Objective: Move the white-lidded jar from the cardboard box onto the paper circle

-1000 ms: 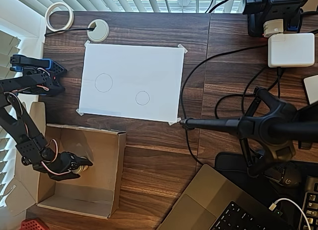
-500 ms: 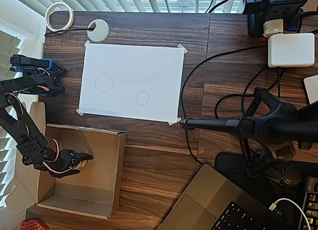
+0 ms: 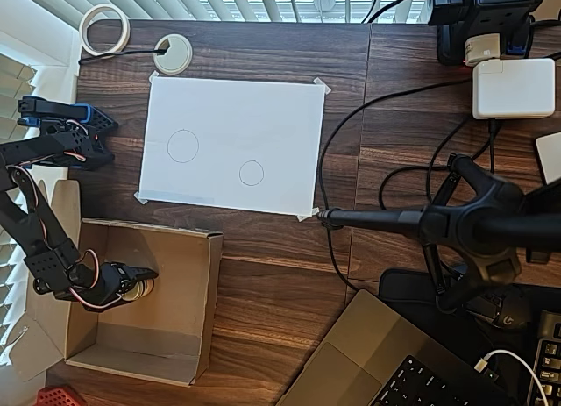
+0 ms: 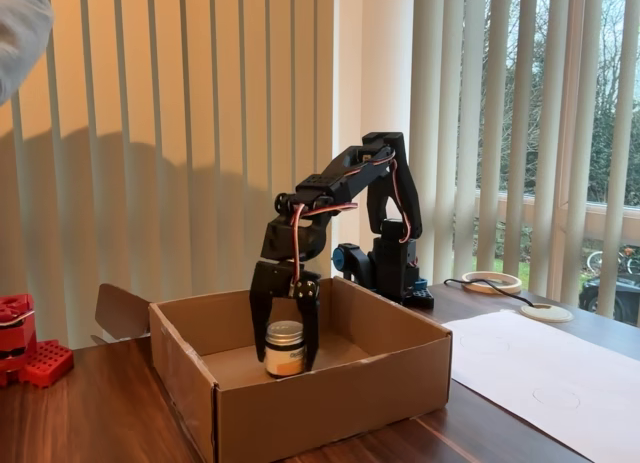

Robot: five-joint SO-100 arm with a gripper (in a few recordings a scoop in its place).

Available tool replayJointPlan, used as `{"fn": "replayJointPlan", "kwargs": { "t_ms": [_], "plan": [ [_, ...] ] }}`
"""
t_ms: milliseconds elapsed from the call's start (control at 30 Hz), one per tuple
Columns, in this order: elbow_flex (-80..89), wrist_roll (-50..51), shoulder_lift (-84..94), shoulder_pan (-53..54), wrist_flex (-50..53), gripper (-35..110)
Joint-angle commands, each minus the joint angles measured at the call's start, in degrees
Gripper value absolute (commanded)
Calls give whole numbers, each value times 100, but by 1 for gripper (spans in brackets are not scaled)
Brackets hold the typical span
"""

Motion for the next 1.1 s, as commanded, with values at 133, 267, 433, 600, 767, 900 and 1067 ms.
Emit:
{"fn": "replayJointPlan", "kwargs": {
  "t_ms": [133, 267, 433, 600, 767, 900, 1067],
  "plan": [
    [-281, -176, 642, 62, 53, 10],
    [-422, -114, 1055, -79, 299, 10],
    [-536, -79, 1995, -457, 554, 9],
    [-923, 62, 2751, -1028, 1037, 9],
    [-888, 272, 3393, -1907, 1046, 9],
    [-483, 580, 3797, -2900, 923, 9],
    [255, 932, 3902, -4298, 448, 9]
  ]
}}
